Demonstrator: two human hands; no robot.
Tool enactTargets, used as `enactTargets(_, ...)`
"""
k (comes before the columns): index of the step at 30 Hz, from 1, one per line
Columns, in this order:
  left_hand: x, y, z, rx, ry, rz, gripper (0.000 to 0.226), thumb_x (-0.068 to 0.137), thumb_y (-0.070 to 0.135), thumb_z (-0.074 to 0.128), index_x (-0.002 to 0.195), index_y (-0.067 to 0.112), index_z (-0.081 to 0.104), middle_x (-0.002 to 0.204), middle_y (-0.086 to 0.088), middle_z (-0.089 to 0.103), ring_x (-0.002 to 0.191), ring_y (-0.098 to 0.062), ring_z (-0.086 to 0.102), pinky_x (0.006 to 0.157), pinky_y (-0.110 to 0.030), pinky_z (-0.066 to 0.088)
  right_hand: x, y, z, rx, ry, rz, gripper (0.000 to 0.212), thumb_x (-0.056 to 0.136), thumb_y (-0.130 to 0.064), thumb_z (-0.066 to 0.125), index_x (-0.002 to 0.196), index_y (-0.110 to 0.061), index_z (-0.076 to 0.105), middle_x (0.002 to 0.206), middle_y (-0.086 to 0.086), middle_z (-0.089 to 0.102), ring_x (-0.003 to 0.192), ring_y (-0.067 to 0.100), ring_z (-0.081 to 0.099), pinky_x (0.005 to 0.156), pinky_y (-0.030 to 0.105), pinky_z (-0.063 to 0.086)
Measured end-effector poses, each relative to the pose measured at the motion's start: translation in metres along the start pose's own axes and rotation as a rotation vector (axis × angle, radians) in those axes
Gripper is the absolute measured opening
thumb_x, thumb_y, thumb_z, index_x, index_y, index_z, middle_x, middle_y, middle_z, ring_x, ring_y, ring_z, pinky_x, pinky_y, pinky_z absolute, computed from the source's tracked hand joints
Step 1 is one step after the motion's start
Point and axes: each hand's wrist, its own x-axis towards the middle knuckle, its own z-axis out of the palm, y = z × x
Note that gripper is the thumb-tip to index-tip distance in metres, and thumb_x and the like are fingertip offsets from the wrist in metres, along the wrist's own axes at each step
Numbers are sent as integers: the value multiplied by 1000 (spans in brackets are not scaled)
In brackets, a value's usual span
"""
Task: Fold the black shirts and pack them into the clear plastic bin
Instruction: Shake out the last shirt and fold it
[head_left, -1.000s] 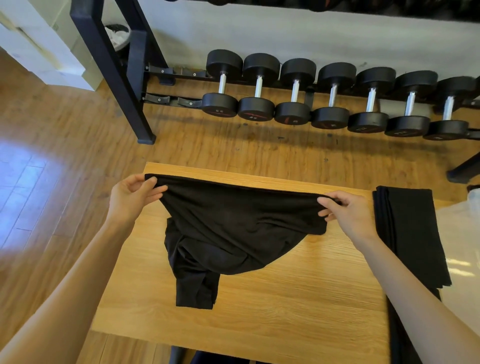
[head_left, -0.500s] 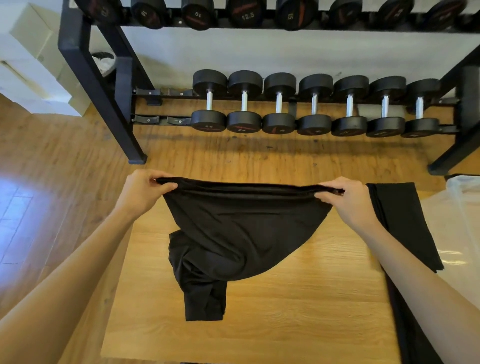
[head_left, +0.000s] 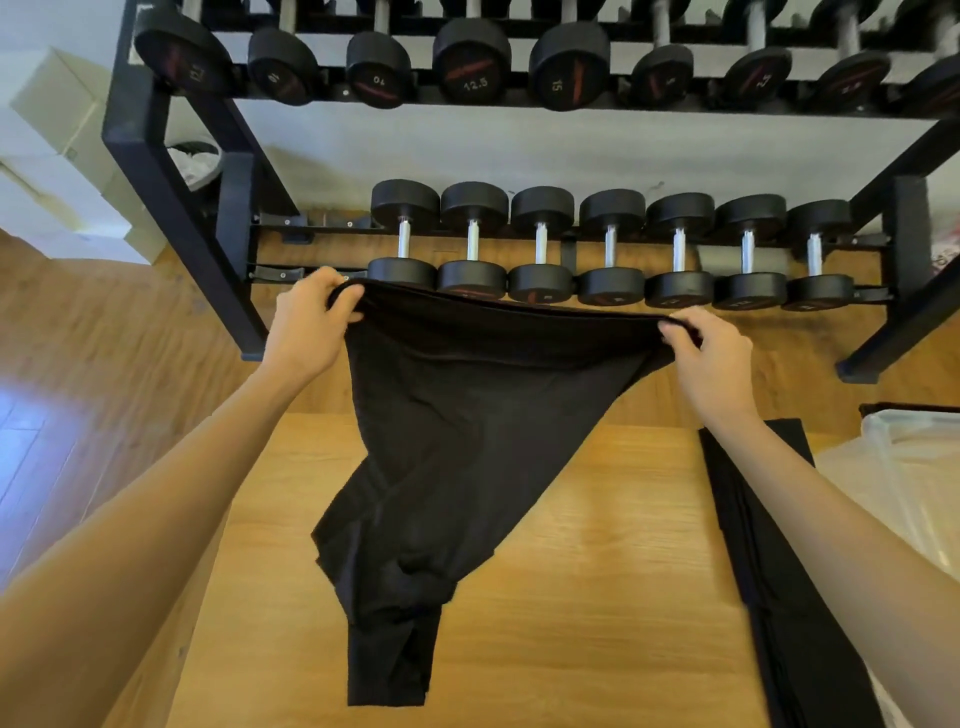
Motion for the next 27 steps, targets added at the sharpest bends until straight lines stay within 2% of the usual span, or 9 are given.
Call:
enactTargets(2,11,12,2,54,46,42,20,101,26,49,109,11,60,98,-3,65,88,-13,63,75,-27,50,16,-1,-5,-18,26,-18,19,98,-17,53,104,-8,68,94,0,64,90,10,56,72,-1,32)
enactTargets(6,31,31,6,76,100,105,23,102,24,46,113,8,58,101,-5,63,89,-13,59,74,-21,45,45,-4,-15,-8,70,-44,21,98,-18,54,106,-6,69,93,1,64,91,13,58,79,18,37)
enactTargets(11,52,49,6,54,153,148,24,104,24,42,115,7,55,96,-6,61,80,-12,58,74,-27,48,69,-11,-24,15,138,-86,26,97,-15,56,119,-6,66,112,4,65,103,5,53,80,-5,33)
enactTargets(13,58,55,5,32,171,171,24,104,24,42,115,7,55,99,-5,61,87,-14,58,76,-25,46,77,-14,-26,23,171,-99,27,96,-13,56,120,-6,65,119,8,65,106,3,51,83,-6,32)
enactTargets(16,66,64,2,4,190,210,23,104,23,42,115,7,53,99,2,58,83,0,54,74,-14,43,86,-18,-30,13,222,-118,26,96,-13,56,119,-6,66,123,9,64,110,2,48,88,-6,30)
enactTargets(18,73,71,-1,-14,201,236,23,104,24,42,115,7,53,97,5,56,77,6,52,71,-9,42,92,-20,-33,6,246,-128,25,96,-15,56,117,-8,67,124,6,64,113,2,48,101,5,33)
enactTargets(21,81,80,-7,-48,222,277,19,104,25,42,111,12,53,104,0,59,75,10,51,69,-5,41,98,-22,-40,26,273,-146,25,96,-17,56,116,-10,69,124,3,64,115,3,49,113,38,35)
enactTargets(25,82,89,-12,-76,250,306,19,103,25,43,112,13,54,106,3,60,79,13,52,73,-7,42,97,-29,-46,38,306,-143,26,97,-18,56,118,-10,68,120,-6,61,111,-3,48,98,3,31)
enactTargets(27,77,89,-11,-77,252,303,16,103,24,44,108,13,53,101,5,60,76,12,52,70,-7,42,93,-29,-48,58,312,-142,26,97,-18,56,118,-9,67,114,-9,58,107,-2,49,89,-4,30)
